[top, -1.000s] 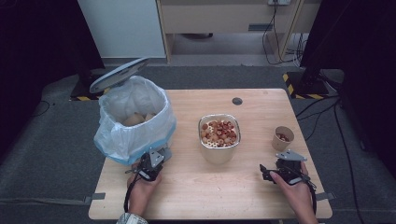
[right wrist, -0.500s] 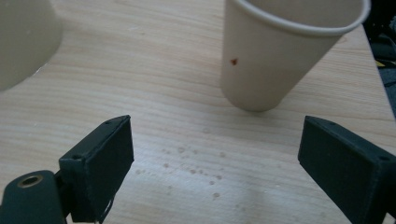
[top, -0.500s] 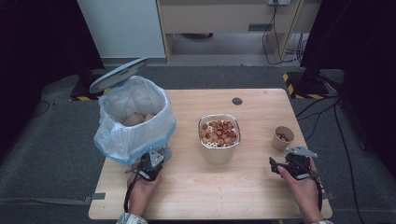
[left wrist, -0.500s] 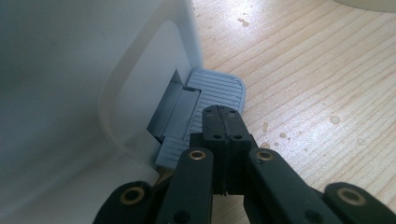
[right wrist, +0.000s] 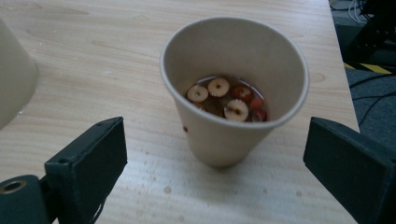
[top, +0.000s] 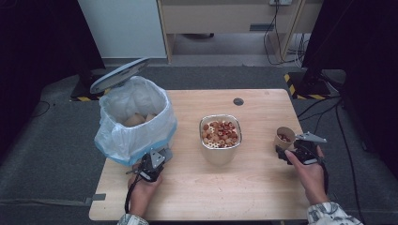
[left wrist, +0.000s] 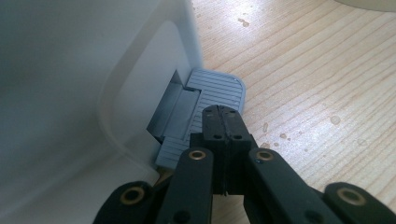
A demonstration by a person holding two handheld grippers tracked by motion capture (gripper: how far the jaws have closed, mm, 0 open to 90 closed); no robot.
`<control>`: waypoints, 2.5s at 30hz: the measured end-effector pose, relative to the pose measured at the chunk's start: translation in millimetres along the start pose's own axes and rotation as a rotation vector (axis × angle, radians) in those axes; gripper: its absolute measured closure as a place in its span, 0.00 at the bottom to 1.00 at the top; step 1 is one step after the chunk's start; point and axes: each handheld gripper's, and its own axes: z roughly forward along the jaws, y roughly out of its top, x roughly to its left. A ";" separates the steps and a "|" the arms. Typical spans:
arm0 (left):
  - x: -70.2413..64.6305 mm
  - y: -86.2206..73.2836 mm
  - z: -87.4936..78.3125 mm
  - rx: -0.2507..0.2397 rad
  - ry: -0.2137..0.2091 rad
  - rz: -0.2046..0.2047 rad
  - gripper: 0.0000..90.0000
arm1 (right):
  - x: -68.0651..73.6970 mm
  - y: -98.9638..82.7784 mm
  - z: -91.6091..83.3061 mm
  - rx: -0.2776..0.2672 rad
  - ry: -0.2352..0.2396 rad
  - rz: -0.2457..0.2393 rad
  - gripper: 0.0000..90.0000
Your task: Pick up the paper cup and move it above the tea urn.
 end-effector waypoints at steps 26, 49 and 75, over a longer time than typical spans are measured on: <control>-0.1 -0.1 0.2 -0.002 0.000 -0.001 0.99 | -12.0 0.9 40.8 -0.102 0.033 0.037 0.29; 0.2 -0.2 0.4 -0.005 -0.003 -0.005 0.99 | -2.8 19.1 22.8 -0.131 0.099 -0.133 0.38; 0.0 -0.1 0.5 -0.004 -0.001 -0.003 0.99 | -2.3 91.8 -11.2 -0.175 0.144 -0.366 0.38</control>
